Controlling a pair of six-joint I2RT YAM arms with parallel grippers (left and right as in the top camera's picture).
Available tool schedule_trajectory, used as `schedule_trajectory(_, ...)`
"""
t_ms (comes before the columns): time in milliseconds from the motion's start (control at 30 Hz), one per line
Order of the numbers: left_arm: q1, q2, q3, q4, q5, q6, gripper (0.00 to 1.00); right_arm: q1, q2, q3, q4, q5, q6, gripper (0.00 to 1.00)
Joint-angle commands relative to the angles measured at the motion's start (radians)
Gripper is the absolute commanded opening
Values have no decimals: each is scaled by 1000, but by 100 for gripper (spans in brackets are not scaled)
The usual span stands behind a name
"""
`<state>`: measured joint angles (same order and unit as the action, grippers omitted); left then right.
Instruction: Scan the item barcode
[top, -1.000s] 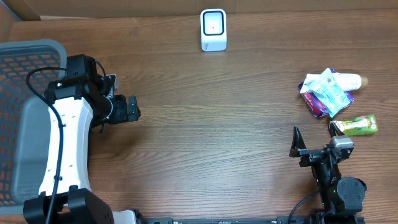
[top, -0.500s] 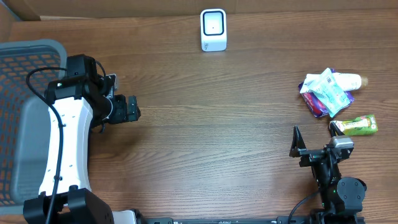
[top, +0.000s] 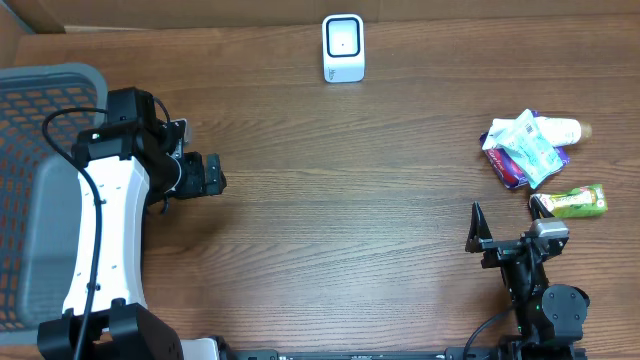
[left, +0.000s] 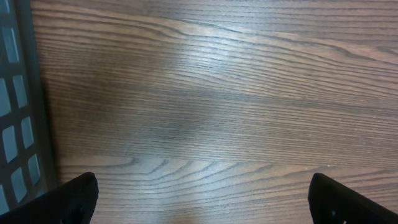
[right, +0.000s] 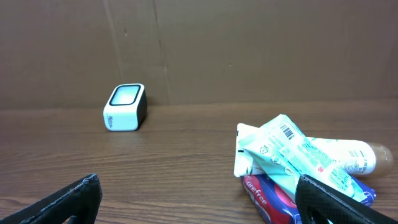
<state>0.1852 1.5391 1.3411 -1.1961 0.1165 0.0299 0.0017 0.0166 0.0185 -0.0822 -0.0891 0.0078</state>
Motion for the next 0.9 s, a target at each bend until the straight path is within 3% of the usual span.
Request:
schedule_trajectory(0, -34, -93, 7, 0, 6, 16, 100, 6, -5, -10, 5, 6, 7, 100)
schedule_trajectory(233, -129, -316, -41, -10, -89, 19, 100, 6, -5, -10, 5, 6, 7, 100)
schedule_trajectory(400, -158, -534, -176, 29, -106, 23, 100, 6, -5, -10, 5, 6, 7, 100)
schedule_trajectory(867, -160, -1117, -928, 967, -91, 59, 100, 5, -5, -10, 5, 6, 7, 100)
